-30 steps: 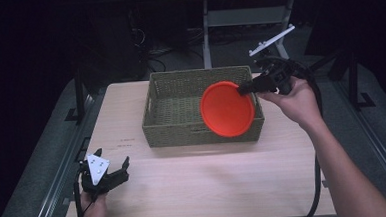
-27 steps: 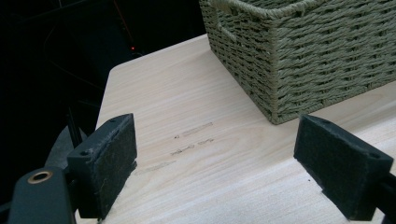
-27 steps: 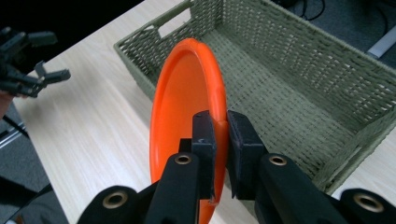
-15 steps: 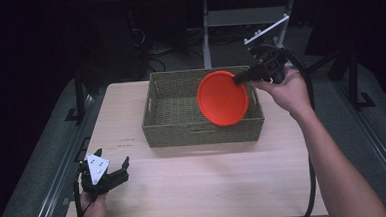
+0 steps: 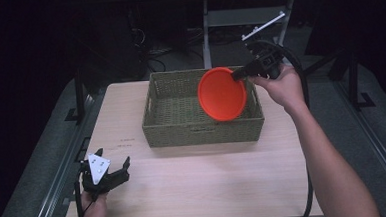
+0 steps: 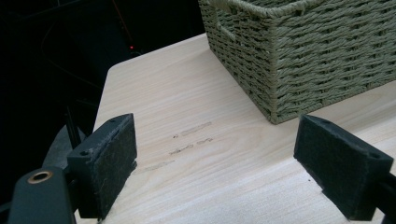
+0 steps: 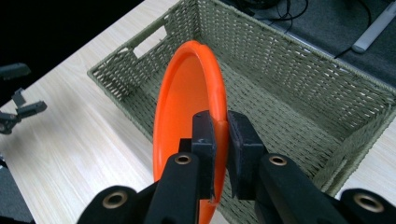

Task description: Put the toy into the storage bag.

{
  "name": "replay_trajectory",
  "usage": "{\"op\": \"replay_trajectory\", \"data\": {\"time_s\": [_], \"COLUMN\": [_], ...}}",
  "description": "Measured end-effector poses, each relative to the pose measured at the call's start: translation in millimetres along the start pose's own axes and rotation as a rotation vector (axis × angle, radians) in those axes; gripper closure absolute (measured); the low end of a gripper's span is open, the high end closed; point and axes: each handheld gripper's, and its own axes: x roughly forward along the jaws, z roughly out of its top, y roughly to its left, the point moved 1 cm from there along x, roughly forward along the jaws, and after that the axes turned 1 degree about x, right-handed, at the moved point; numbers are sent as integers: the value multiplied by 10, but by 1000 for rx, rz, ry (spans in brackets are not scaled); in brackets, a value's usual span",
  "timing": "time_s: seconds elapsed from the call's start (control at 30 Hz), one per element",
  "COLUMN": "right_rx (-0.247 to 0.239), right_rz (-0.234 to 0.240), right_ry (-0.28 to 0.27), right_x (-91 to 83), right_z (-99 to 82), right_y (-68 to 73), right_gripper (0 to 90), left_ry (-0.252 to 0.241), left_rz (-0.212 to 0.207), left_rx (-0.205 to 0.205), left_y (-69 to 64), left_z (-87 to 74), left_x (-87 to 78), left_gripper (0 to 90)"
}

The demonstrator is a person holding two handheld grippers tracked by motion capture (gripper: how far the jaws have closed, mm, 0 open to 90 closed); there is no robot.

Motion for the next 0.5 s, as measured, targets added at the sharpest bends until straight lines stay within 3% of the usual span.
{"op": "replay_trajectory", "data": {"time_s": [0.5], "right_rx": [45], "right_rz": [-24], "right_ry": [-9], "right_x": [115], "right_z": [79], "right_y": [-117], "right_gripper": [820], "left_ry": [-7], "left_rz": [3], "left_rx": [-9], "left_y": [16], "left_z": [-7], "left_x": [0], "left_gripper": [127]}}
